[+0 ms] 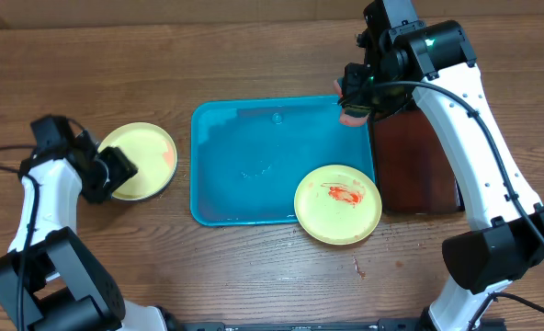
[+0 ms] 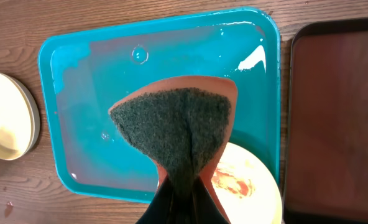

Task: Clean dirty plates on tray and stack at the side
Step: 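Move the left gripper to the second yellow plate and pinch its rim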

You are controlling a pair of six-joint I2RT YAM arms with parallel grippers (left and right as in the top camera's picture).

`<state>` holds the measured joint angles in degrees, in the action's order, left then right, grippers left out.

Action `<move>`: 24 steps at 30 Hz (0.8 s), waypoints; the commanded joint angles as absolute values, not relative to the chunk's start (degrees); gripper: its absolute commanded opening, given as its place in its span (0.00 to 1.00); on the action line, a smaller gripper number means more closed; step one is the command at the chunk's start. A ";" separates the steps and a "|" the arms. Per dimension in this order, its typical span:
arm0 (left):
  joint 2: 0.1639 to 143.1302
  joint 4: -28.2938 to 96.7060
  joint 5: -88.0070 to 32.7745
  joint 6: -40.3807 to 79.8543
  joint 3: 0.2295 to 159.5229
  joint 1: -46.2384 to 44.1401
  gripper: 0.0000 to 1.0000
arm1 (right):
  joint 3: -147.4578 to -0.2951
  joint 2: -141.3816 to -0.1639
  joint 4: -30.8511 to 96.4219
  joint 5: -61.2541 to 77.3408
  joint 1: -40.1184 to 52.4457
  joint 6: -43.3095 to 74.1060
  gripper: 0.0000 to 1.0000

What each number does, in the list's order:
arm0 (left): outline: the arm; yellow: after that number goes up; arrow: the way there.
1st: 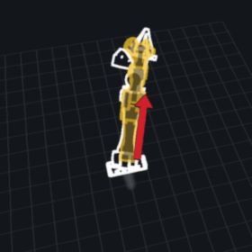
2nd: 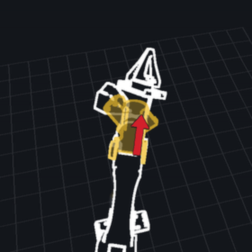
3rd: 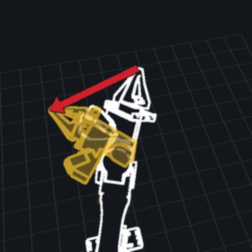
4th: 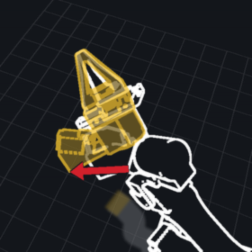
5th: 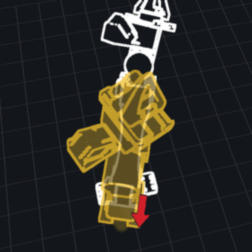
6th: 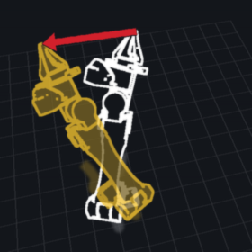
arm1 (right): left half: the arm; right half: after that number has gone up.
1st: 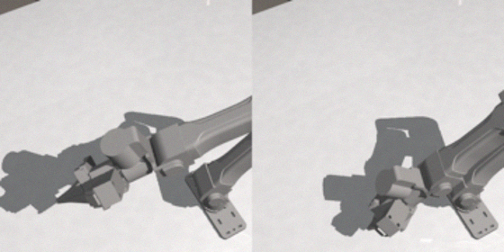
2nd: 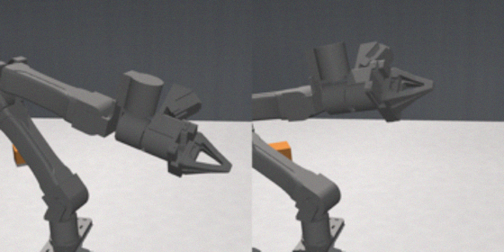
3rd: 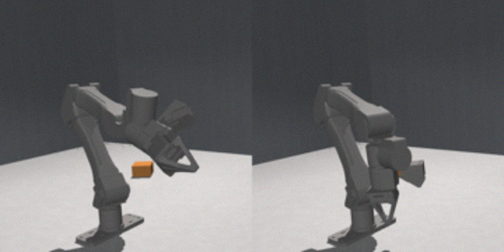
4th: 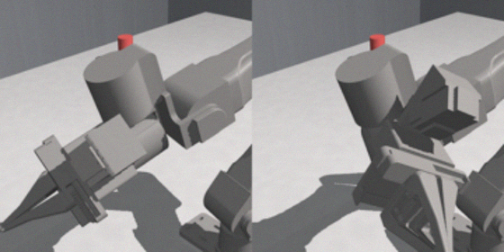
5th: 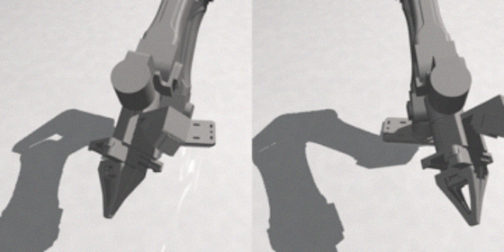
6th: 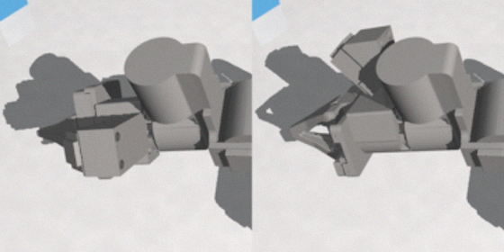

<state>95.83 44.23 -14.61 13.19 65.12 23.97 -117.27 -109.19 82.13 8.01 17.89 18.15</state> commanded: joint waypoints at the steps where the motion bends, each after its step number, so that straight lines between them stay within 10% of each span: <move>1: 95.88 47.40 -21.96 9.21 70.78 19.44 0.62 | -118.24 -108.12 81.95 7.55 17.82 18.00 0.04; 24: 110.30 39.31 -30.20 17.02 71.44 -27.83 0.66 | -118.19 -108.12 81.76 7.55 17.82 18.00 0.04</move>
